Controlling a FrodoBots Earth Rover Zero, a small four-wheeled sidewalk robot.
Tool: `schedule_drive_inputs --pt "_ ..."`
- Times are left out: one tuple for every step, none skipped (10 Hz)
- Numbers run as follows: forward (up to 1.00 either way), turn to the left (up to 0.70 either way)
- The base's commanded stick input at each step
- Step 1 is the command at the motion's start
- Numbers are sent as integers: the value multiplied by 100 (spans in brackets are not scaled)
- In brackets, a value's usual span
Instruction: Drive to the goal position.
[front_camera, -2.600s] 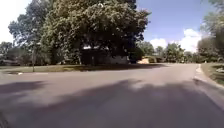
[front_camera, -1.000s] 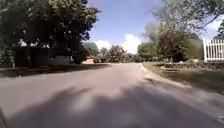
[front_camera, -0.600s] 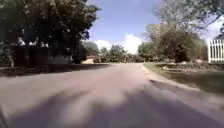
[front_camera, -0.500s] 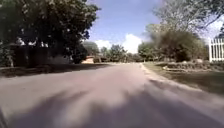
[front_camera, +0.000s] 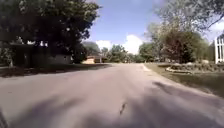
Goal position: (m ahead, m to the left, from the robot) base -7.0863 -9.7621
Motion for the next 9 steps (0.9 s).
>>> schedule_drive_inputs --pt "70 -35" --pt "70 -35" --pt "70 -2" --pt "70 0" --pt "70 0" --pt "70 0" --pt "70 0" --pt "70 0" --pt "70 0"
